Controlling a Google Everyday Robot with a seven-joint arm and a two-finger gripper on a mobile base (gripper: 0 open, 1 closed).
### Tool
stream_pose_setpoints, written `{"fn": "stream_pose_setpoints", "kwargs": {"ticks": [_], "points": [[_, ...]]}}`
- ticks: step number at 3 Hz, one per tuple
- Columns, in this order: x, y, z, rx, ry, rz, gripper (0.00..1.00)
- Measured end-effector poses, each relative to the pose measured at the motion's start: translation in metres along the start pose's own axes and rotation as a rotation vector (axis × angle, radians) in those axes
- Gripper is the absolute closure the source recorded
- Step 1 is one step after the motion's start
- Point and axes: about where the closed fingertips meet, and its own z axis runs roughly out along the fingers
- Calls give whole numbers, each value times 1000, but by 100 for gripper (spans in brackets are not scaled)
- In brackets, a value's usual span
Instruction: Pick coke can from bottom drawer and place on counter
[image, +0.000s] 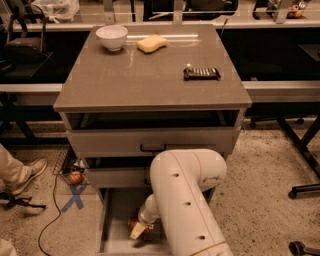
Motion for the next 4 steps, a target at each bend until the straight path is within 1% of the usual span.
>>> {"fn": "stream_pose_setpoints", "kwargs": {"ticks": [1, 2, 3, 4], "points": [[15, -1, 6, 10, 33, -2, 16], [25, -1, 9, 11, 55, -7, 39], [33, 4, 0, 14, 50, -8, 70], [28, 13, -36, 20, -39, -21, 93]]}}
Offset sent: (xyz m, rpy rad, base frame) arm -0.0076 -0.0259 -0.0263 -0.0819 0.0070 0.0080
